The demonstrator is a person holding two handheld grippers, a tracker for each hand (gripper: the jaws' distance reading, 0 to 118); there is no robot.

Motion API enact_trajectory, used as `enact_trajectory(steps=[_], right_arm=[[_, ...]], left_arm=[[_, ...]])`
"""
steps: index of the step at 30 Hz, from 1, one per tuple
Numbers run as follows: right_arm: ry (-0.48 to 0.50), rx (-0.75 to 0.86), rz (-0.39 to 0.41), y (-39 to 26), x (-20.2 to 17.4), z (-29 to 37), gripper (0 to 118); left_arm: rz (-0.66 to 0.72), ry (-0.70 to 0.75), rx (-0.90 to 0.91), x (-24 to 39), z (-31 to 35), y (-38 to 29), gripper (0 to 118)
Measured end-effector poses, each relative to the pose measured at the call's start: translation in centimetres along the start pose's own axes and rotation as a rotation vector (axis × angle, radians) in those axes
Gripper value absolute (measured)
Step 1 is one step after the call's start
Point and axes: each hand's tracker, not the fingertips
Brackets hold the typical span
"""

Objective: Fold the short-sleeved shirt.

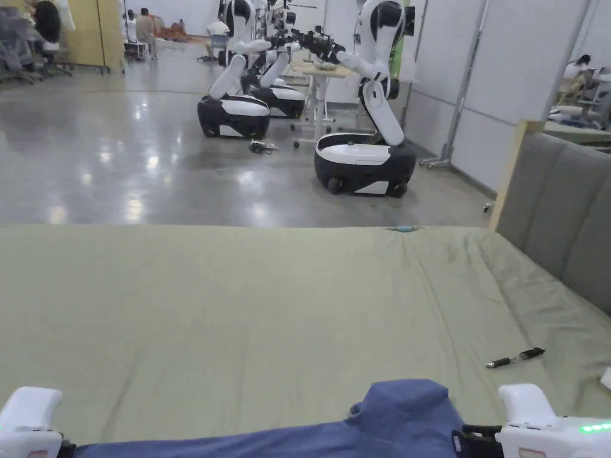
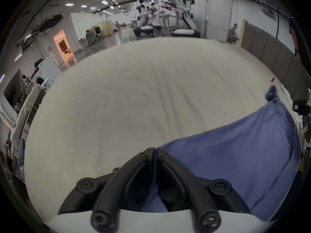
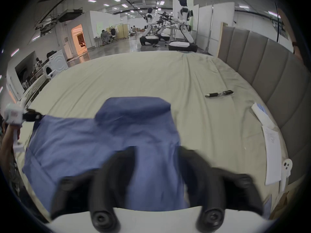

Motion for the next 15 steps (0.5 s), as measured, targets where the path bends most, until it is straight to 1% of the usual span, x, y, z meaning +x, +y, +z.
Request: enact_trajectory(steps=[1, 2, 3, 6, 7, 8, 9, 10, 11, 13, 14, 15], right_arm=[[-0.005, -0.027, -0.001, 0.9, 0.5, -1.6, 102], [-0.004, -0.049, 0.007, 1.5, 0.7, -2.9, 114], [-0.008, -0.059, 0.017, 2.1, 0.6, -4.6, 118], [-0.033, -0.109, 0.004, 3.2, 0.7, -8.3, 118], [-0.044, -0.140, -0.001, 3.3, 0.4, -9.4, 116], [-0.052, -0.177, -0.003, 3.2, 0.3, -10.0, 102], [-0.064, -0.215, -0.004, 3.0, 0.2, -10.5, 78], [-0.086, -0.226, 0.014, 2.9, -0.1, -10.5, 71], [-0.098, -0.175, 0.024, 2.9, -0.6, -9.6, 54], [-0.079, -0.143, 0.050, 3.1, -1.4, -7.9, 3], [-0.093, -0.124, 0.082, 3.2, -1.6, -7.1, 3], [-0.052, -0.092, 0.082, 3.4, -1.7, -5.8, 3]], left_arm=[[0.019, -0.024, 0.021, 0.0, 1.3, 0.1, 6], [0.031, -0.034, 0.030, 0.5, 2.5, 0.1, 6], [0.030, -0.045, 0.041, 0.6, 3.7, 0.2, 6], [0.016, -0.044, 0.056, 1.0, 5.5, 0.6, 6], [0.012, -0.046, 0.059, 1.1, 6.0, 0.8, 6], [0.011, -0.050, 0.060, 1.1, 6.3, 0.8, 6], [0.013, -0.055, 0.060, 1.1, 6.7, 0.9, 6], [0.021, -0.061, 0.056, 1.0, 6.4, 1.0, 6], [0.028, -0.065, 0.054, 0.8, 6.6, 1.0, 6], [0.033, -0.049, 0.055, 0.7, 7.1, 1.0, 6], [0.037, -0.046, 0.054, 0.5, 6.8, 1.1, 6], [0.048, -0.044, 0.062, 0.4, 7.2, 1.0, 6]])
